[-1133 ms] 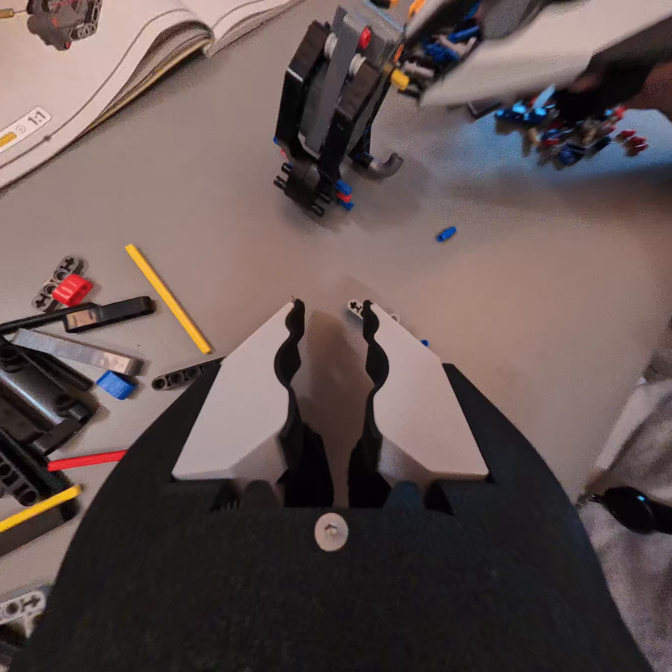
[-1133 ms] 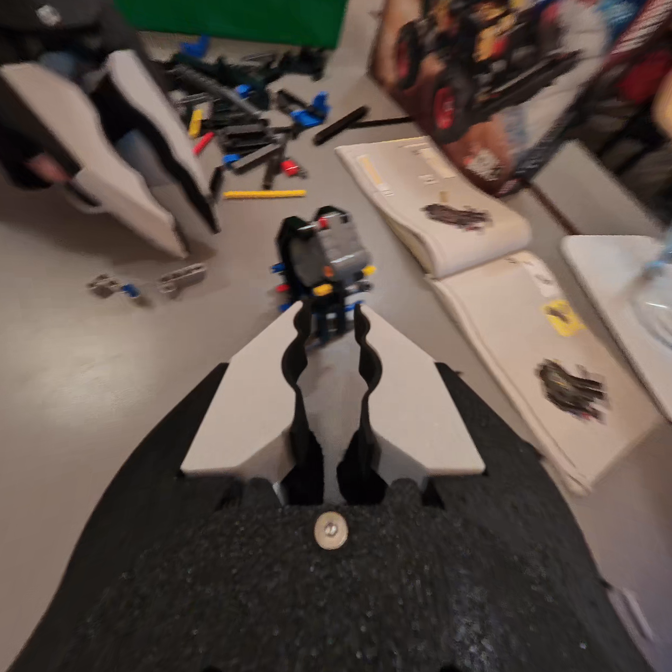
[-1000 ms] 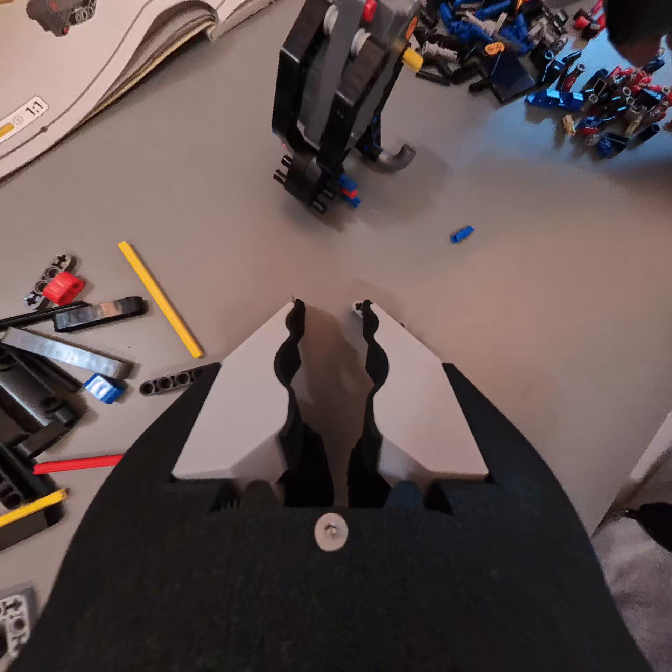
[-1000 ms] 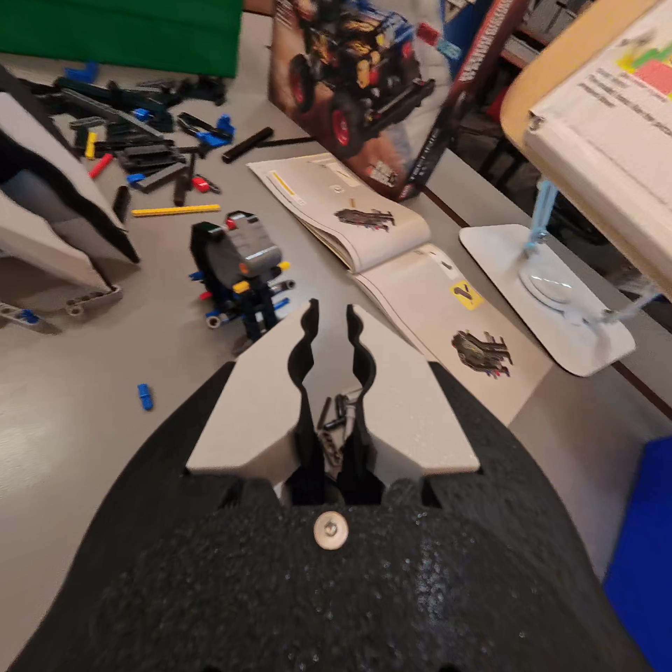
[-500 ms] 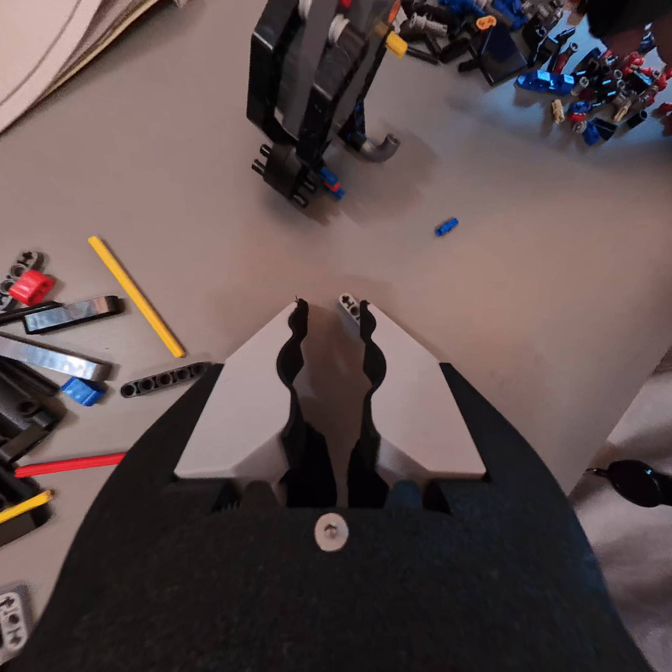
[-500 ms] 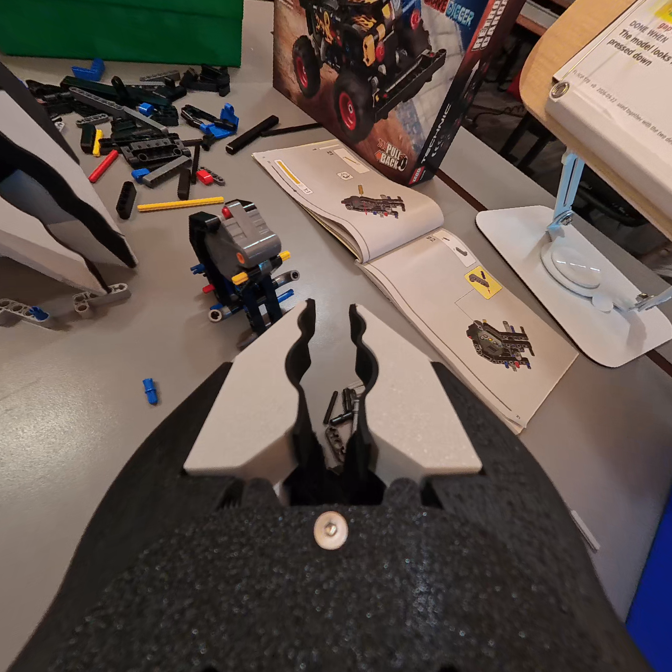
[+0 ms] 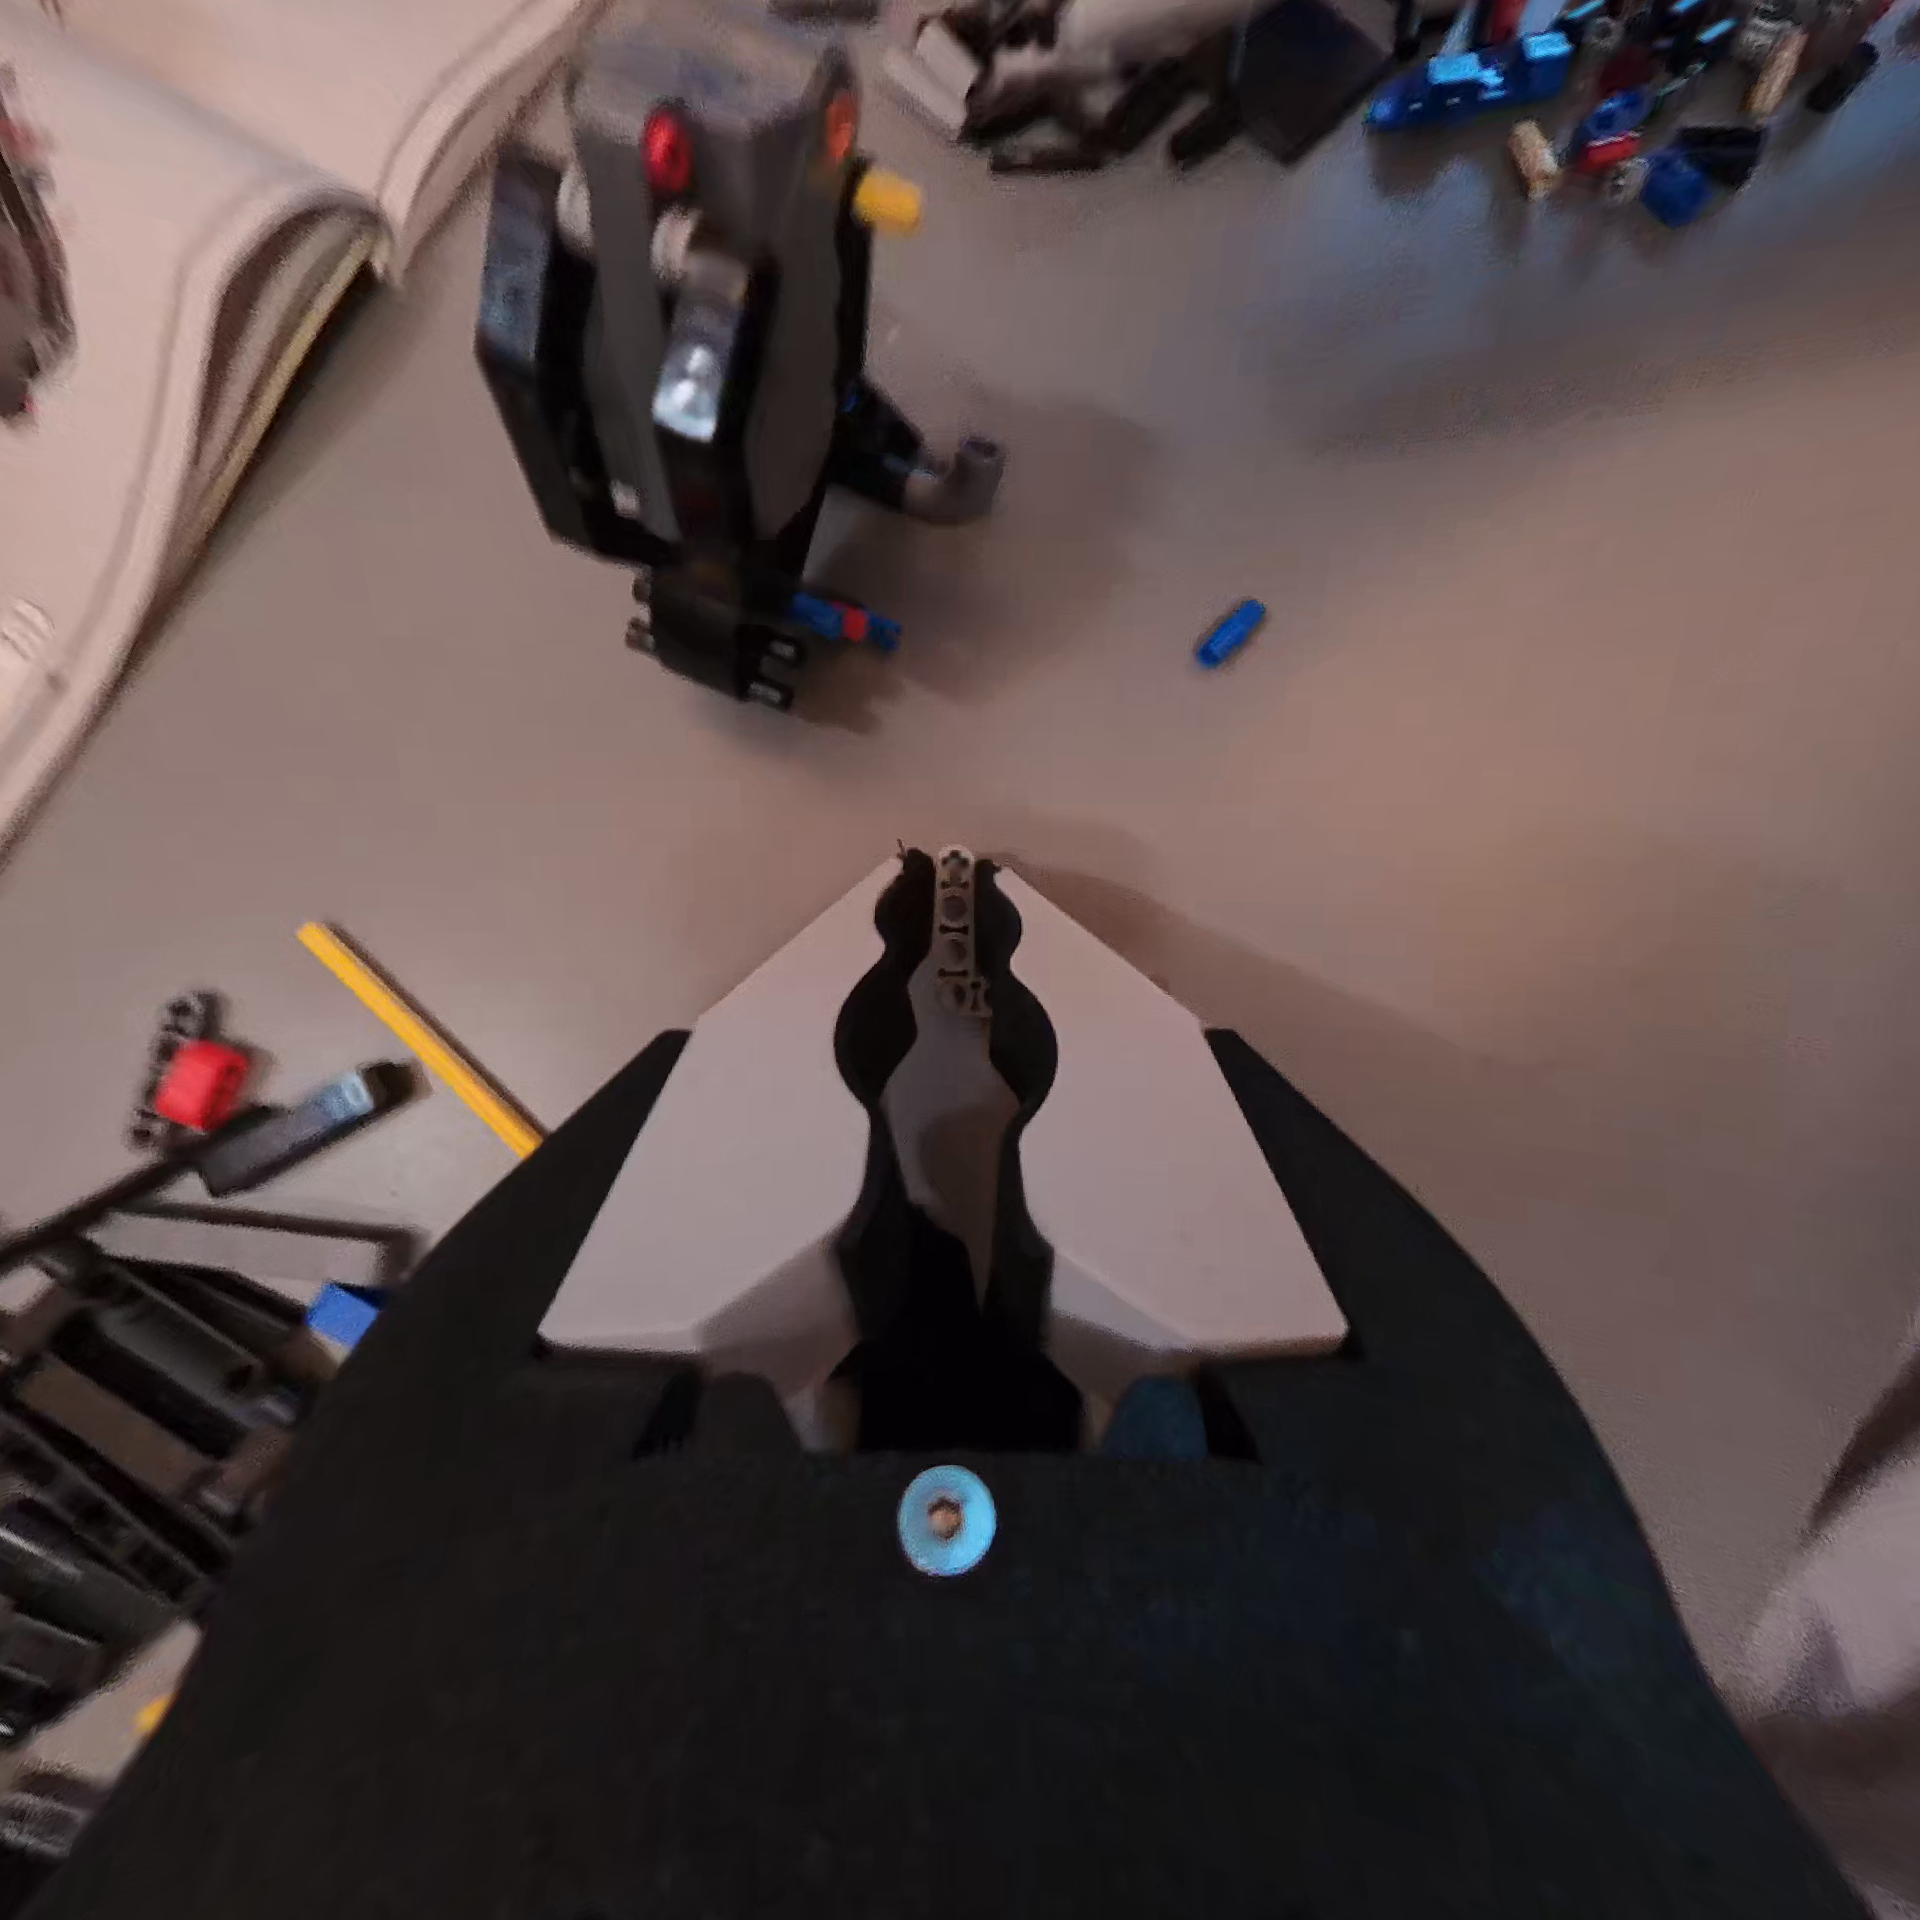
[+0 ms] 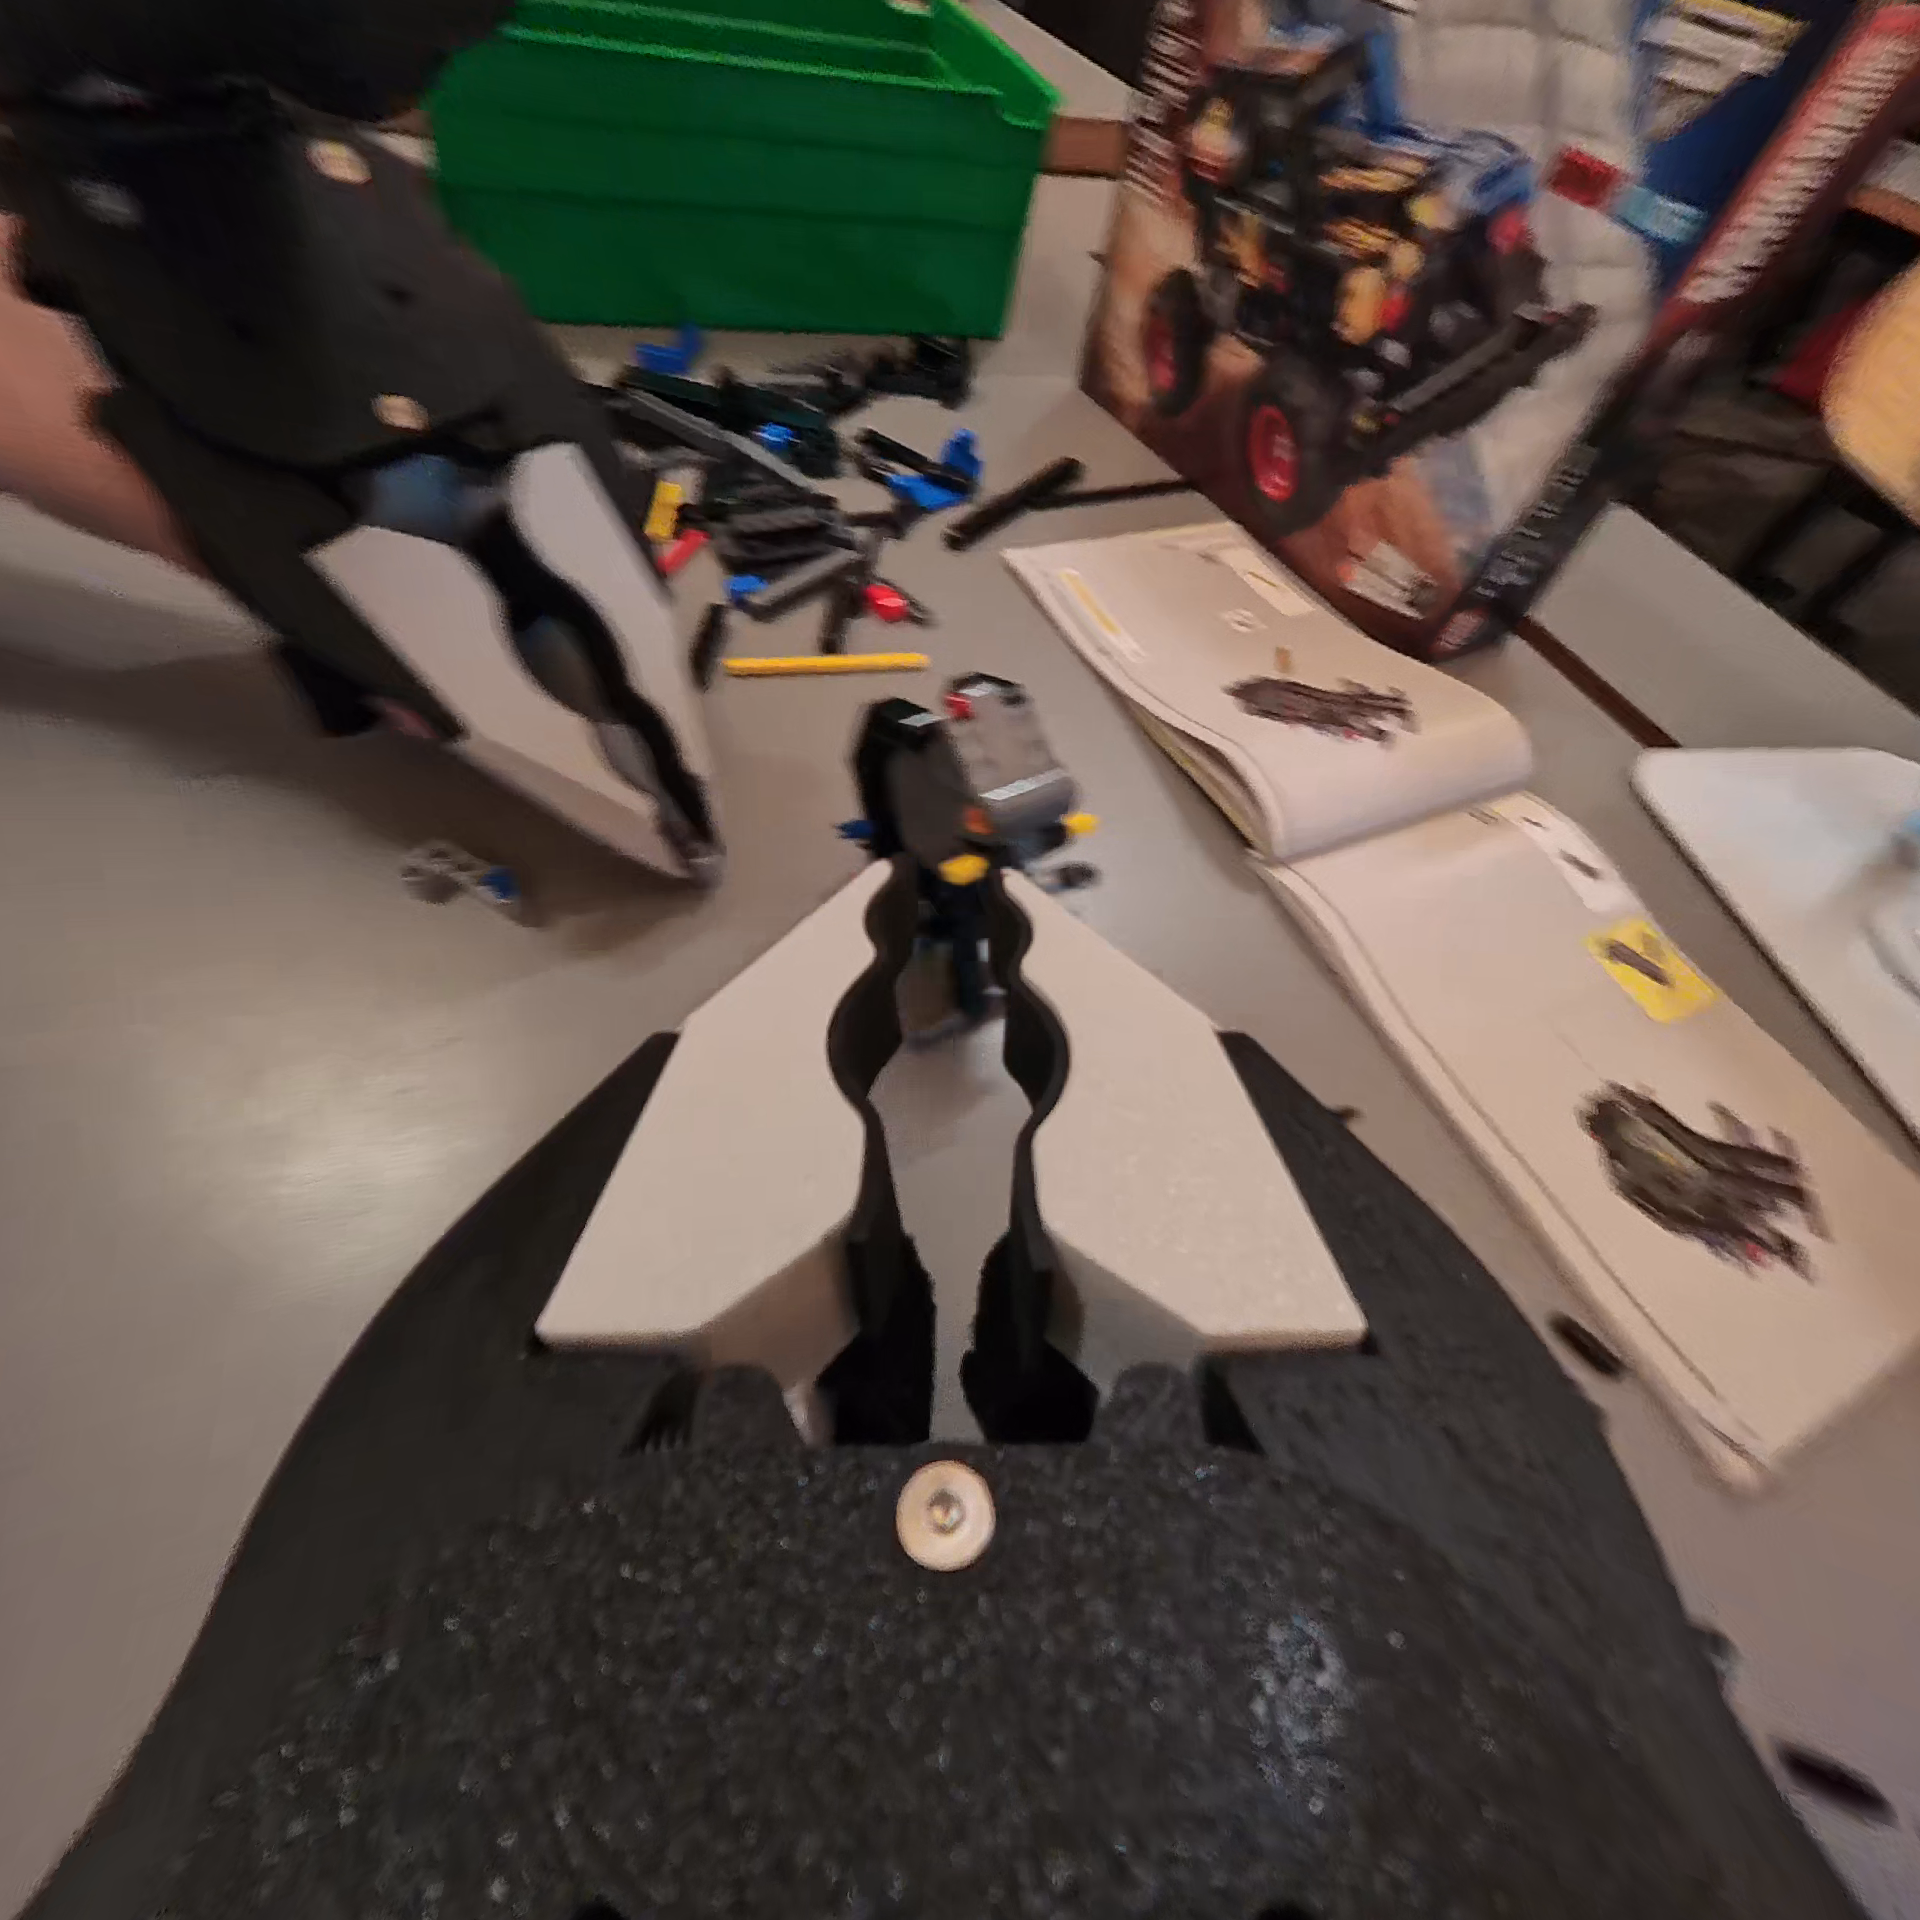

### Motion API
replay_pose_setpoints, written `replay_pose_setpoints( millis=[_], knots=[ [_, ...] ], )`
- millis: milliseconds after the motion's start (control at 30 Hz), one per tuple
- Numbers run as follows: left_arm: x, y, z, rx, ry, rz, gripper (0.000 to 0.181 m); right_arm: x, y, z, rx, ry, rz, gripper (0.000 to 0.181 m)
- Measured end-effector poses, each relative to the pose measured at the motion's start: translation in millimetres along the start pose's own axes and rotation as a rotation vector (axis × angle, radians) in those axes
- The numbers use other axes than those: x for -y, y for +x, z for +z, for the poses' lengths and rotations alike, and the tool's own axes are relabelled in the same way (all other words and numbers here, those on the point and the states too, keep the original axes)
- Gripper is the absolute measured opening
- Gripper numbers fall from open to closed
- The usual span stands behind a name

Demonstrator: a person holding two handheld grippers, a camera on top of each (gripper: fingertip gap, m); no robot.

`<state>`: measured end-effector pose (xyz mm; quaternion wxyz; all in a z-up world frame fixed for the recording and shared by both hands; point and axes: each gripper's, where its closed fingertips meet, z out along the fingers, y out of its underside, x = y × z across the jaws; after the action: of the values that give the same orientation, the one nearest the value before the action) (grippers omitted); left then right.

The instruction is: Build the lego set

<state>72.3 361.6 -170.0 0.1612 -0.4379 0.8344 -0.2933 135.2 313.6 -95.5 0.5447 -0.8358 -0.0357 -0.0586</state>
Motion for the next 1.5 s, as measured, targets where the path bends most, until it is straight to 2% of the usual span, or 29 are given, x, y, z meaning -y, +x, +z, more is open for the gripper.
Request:
replay_pose_setpoints(
  millis=[33,200,333,433,567,700,800,867,900,1000,1067,1133,1233,1300,1367,1500],
  knots=[
    [6.0,2.5,-2.9,0.007,0.029,0.065,0.006,2.5,-11.8,0.8,0.064,0.013,0.007,0.011],
    [48.8,12.7,-29.0,0.179,0.218,0.385,0.006,11.0,-53.5,2.8,0.362,0.045,0.204,0.01],
    [70.4,21.1,-44.4,0.301,0.293,0.526,0.006,24.6,-57.8,-0.6,0.502,0.112,0.428,0.014],
    [79.1,28.5,-52.1,0.352,0.327,0.582,0.006,26.6,-54.1,-3.5,0.53,0.136,0.476,0.014],
    [85.0,35.7,-56.3,0.382,0.345,0.595,0.006,35.3,-61.2,-11.0,0.641,0.176,0.55,0.01],
    [86.2,38.6,-58.3,0.391,0.357,0.583,0.005,36.1,-62.3,-13.4,0.667,0.175,0.563,0.007],
    [89.2,42.3,-62.4,0.386,0.398,0.569,0.005,39.9,-63.9,-18.0,0.714,0.185,0.588,0.006],
    [94.4,43.9,-70.7,0.367,0.477,0.542,0.007,44.3,-60.5,-20.7,0.737,0.206,0.64,0.006],
    [96.9,41.7,-77.9,0.357,0.524,0.517,0.014,45.5,-56.0,-21.4,0.732,0.221,0.665,0.006],
    [98.5,36.4,-98.8,0.181,0.692,0.377,0.019,57.1,-40.5,-32.9,0.755,0.333,0.733,0.006],
    [92.9,26.2,-91.8,0.061,0.728,0.3,0.022,71.2,-37.9,-46.5,0.856,0.434,0.8,0.006],
    [95.4,25.2,-77.5,0.004,0.752,0.292,0.026,82.0,-42.0,-56.2,0.986,0.505,0.879,0.006],
    [115.5,53.5,-77.7,-0.094,0.863,0.35,0.026,82.9,-55.5,-52.5,1.087,0.508,0.928,0.006],
    [126.8,59.6,-87.0,-0.054,0.932,0.39,0.026,79.6,-59.0,-47.1,1.092,0.492,0.941,0.005],
    [131.4,58.8,-94.5,-0.025,0.962,0.4,0.015,77.4,-61.0,-46.0,1.099,0.476,0.935,0.006],
    [127.5,56.3,-93.3,-0.001,0.923,0.462,0.011,74.4,-60.7,-44.4,1.08,0.455,0.917,0.006]
  ],
)
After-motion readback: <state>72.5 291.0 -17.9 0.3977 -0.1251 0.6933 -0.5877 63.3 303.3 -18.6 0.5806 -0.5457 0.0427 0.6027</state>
